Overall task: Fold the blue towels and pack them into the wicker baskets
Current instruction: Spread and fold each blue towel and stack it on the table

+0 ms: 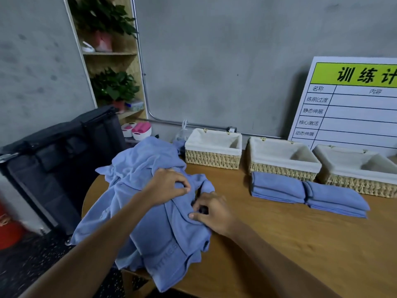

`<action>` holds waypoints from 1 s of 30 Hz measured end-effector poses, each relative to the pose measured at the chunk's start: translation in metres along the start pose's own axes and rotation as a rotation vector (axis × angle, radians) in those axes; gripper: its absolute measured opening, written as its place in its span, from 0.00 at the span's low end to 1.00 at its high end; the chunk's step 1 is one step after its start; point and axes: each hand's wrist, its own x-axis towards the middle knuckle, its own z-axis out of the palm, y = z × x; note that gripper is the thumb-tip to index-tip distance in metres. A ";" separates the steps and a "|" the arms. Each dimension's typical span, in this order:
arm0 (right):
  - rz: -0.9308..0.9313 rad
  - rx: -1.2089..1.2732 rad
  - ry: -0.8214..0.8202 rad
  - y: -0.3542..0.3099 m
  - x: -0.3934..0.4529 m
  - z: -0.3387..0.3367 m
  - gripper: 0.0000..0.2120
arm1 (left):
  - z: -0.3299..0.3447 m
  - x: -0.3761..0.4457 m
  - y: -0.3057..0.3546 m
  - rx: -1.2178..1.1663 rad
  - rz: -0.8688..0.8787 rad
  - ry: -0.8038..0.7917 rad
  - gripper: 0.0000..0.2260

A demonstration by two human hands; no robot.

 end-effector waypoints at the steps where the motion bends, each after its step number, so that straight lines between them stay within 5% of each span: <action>1: 0.003 -0.005 0.005 -0.002 -0.001 -0.001 0.09 | -0.001 -0.001 0.001 0.006 -0.001 -0.008 0.02; 6: 0.097 0.207 0.158 -0.014 -0.004 -0.030 0.11 | -0.010 -0.002 0.005 0.028 0.014 0.016 0.14; 11: 0.155 0.321 0.357 -0.011 -0.001 -0.100 0.12 | -0.020 0.015 0.043 -0.063 0.088 0.086 0.14; 19: 0.208 0.135 0.328 0.031 -0.058 -0.188 0.15 | 0.009 0.053 0.074 0.058 0.155 0.074 0.19; 24: 0.309 0.051 0.340 0.080 -0.113 -0.213 0.13 | 0.038 0.068 0.090 0.141 0.175 -0.010 0.19; 30: 0.526 -0.109 0.340 0.139 -0.197 -0.252 0.15 | 0.071 0.072 0.114 0.120 0.213 -0.120 0.05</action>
